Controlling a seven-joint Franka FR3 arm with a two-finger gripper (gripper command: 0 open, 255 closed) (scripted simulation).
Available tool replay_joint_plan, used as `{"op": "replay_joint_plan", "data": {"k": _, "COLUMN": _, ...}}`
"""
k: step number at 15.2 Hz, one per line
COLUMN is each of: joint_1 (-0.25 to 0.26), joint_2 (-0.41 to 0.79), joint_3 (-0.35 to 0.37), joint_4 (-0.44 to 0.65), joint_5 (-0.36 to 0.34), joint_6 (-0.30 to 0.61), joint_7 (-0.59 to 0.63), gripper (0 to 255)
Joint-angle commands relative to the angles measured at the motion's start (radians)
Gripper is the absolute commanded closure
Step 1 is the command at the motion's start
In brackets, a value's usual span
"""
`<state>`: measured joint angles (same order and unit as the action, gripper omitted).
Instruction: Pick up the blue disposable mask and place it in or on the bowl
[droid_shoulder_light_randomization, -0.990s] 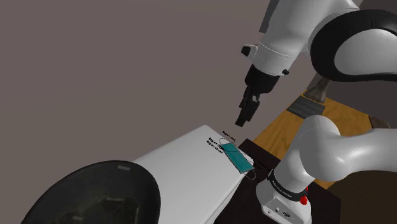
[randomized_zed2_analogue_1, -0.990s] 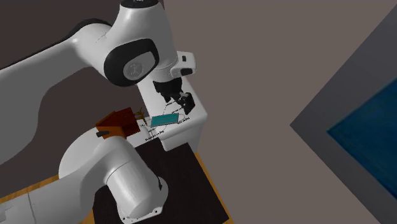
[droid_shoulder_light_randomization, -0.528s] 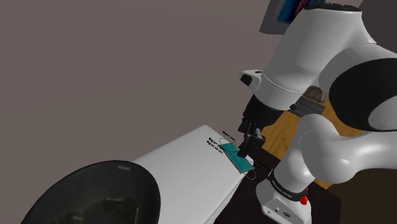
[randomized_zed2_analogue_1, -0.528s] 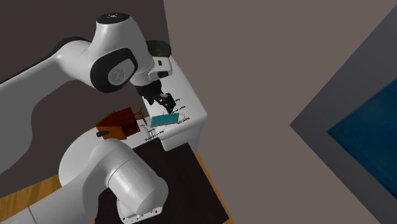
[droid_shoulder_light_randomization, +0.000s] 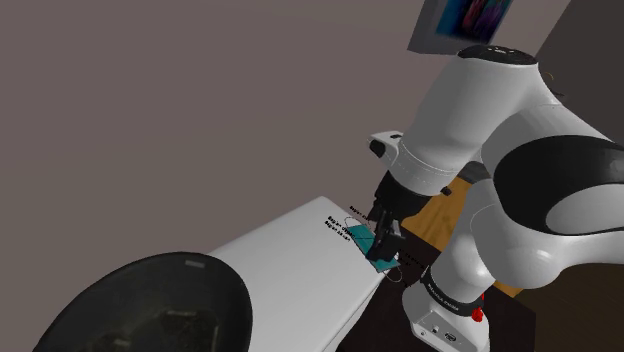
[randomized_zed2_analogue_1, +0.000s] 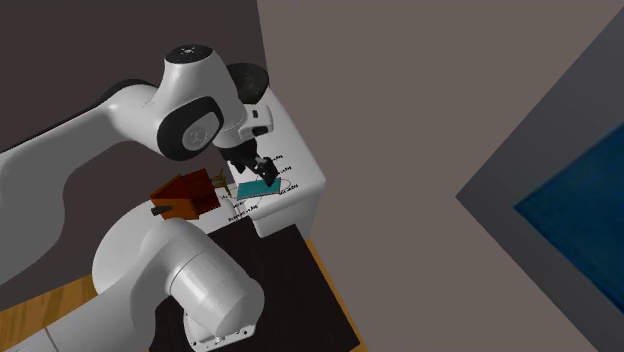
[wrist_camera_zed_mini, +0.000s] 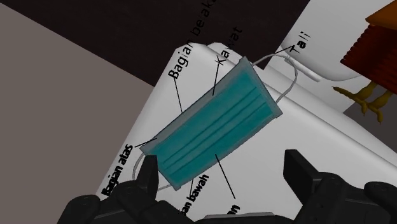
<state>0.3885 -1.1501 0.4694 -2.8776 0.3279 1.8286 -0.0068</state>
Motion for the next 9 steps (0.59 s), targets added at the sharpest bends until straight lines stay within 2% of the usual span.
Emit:
{"op": "replay_joint_plan", "data": {"k": 1, "joint_1": 0.001, "joint_2": 0.0, "joint_3": 0.002, "joint_4": -0.005, "joint_5": 0.002, "joint_6": 0.006, "joint_7": 0.0, "gripper": 0}}
{"op": "replay_joint_plan", "data": {"k": 6, "joint_1": 0.001, "joint_2": 0.0, "joint_3": 0.002, "joint_4": -0.005, "joint_5": 0.002, "joint_6": 0.006, "joint_7": 0.0, "gripper": 0}}
{"op": "replay_joint_plan", "data": {"k": 7, "joint_1": 0.001, "joint_2": 0.0, "joint_3": 0.002, "joint_4": -0.005, "joint_5": 0.002, "joint_6": 0.006, "joint_7": 0.0, "gripper": 255}}
{"op": "replay_joint_plan", "data": {"k": 9, "joint_1": 0.001, "joint_2": 0.0, "joint_3": 0.002, "joint_4": -0.005, "joint_5": 0.002, "joint_6": 0.006, "joint_7": 0.0, "gripper": 255}}
